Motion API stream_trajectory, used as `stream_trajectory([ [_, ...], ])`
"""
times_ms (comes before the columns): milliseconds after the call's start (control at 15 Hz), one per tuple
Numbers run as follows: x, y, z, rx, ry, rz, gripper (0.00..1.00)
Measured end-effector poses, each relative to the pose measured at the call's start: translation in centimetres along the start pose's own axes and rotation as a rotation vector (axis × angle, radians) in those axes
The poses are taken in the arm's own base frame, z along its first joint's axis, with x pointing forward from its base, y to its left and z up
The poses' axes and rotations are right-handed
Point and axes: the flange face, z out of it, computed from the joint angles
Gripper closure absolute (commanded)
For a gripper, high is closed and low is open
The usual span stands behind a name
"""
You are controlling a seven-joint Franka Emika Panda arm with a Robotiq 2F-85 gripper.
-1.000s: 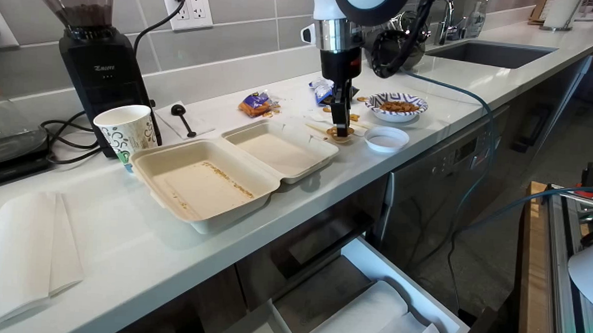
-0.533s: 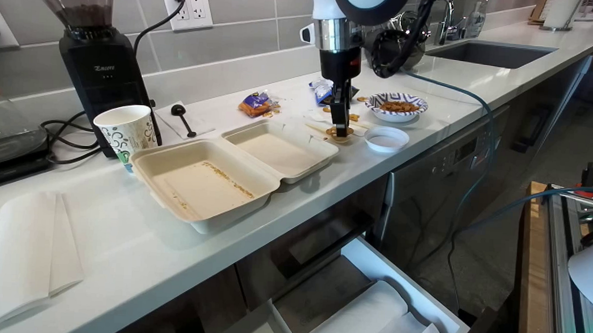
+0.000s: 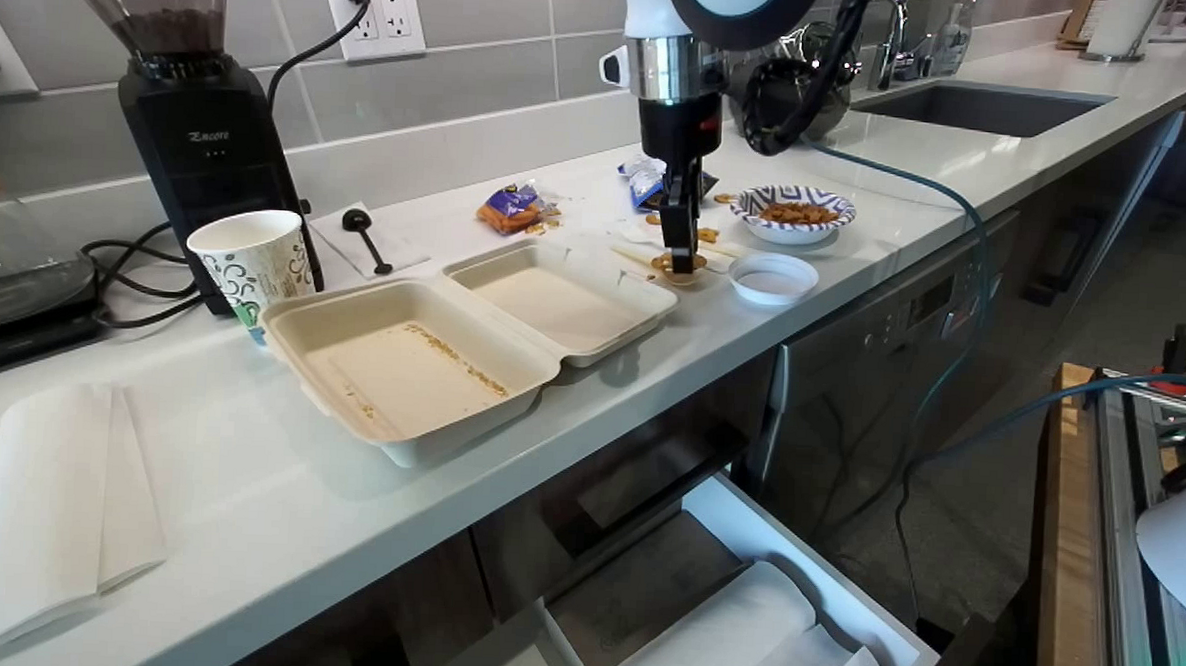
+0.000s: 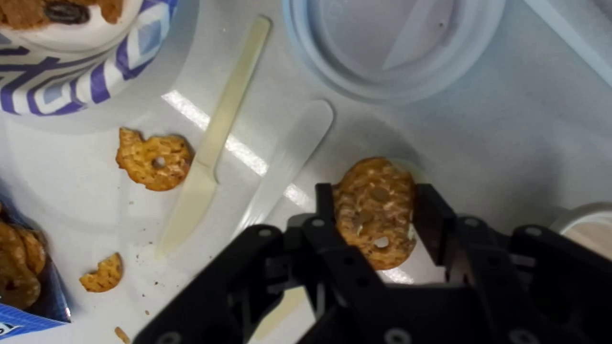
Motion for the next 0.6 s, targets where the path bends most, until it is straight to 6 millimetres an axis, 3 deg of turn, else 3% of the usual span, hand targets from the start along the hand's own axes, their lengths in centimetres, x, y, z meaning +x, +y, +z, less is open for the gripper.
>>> stream_trajectory([
  [600,0.00,0.00,0.00,0.000,0.000,0.000,0.57],
])
